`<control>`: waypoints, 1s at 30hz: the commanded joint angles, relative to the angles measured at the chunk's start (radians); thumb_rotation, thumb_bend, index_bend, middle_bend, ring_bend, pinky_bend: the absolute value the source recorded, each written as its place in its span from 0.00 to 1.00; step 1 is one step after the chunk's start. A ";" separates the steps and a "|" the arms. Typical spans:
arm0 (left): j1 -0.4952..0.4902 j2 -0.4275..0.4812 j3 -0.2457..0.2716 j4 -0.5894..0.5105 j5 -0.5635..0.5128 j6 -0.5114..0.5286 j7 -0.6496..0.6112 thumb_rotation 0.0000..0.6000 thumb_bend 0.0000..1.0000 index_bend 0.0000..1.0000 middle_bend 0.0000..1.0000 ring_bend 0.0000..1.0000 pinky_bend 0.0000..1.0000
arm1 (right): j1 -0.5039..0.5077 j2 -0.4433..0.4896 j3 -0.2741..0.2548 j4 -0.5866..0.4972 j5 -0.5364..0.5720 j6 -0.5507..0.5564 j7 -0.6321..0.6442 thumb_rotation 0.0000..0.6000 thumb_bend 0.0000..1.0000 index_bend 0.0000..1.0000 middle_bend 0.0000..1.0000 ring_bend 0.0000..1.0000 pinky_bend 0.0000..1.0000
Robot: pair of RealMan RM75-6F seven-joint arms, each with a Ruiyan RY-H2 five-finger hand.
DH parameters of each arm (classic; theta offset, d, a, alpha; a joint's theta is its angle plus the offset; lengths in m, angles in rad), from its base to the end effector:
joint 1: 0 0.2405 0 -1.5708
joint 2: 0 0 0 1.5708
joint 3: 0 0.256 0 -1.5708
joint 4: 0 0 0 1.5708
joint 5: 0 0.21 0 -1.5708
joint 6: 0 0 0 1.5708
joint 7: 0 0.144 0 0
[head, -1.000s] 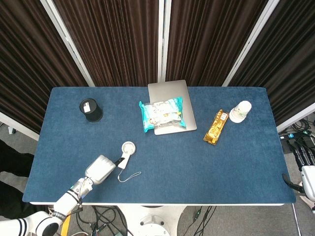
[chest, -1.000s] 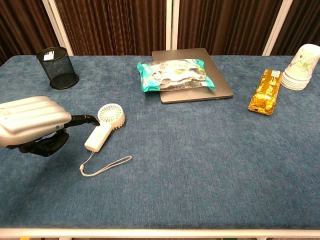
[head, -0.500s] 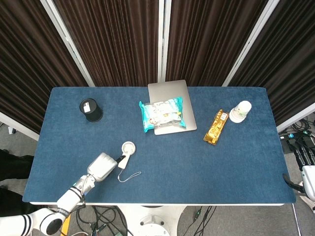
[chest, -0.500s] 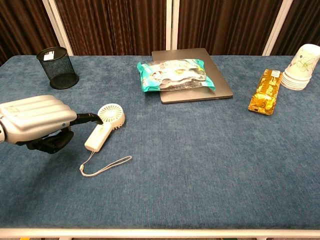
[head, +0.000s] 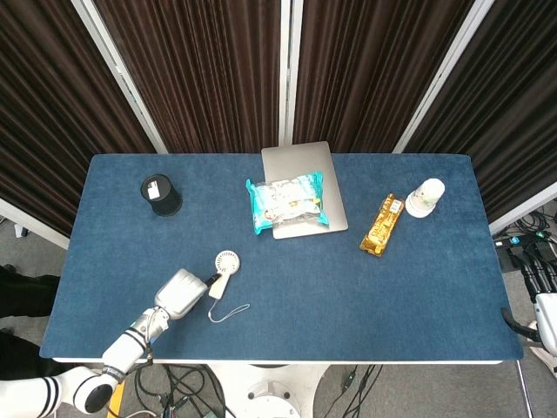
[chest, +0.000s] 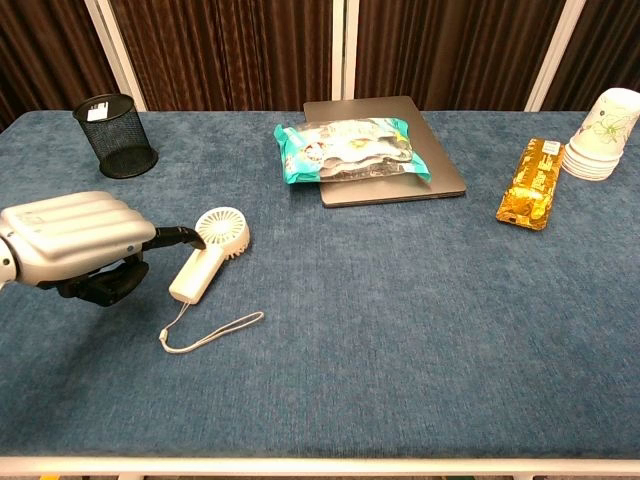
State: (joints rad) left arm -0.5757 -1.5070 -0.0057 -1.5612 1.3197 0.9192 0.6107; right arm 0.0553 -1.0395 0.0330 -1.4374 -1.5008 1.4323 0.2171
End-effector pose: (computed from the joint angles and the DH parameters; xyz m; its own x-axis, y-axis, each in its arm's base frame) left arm -0.1951 0.2608 -0.0370 0.7392 0.2594 0.6215 0.6369 -0.5692 -0.5200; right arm -0.3591 -0.1698 0.1996 0.4259 -0.0633 0.9026 -0.9022 0.0454 0.4289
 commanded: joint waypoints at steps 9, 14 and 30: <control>-0.022 -0.006 0.012 -0.001 -0.040 -0.024 0.015 1.00 0.73 0.13 0.87 0.84 0.78 | -0.001 -0.002 -0.001 0.004 0.000 0.000 0.002 1.00 0.20 0.00 0.00 0.00 0.00; -0.045 0.012 0.015 -0.019 -0.103 -0.062 0.057 1.00 0.73 0.13 0.87 0.84 0.78 | -0.001 -0.006 -0.001 0.012 0.001 -0.002 0.008 1.00 0.20 0.00 0.00 0.00 0.00; -0.026 0.102 0.008 -0.146 -0.054 0.060 -0.018 1.00 0.73 0.13 0.87 0.84 0.78 | -0.004 -0.008 -0.001 0.020 -0.002 0.004 0.013 1.00 0.20 0.00 0.00 0.00 0.00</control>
State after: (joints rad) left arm -0.6095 -1.4201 0.0071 -1.6905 1.2453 0.9576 0.6151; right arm 0.0511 -1.0476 0.0324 -1.4178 -1.5023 1.4361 0.2301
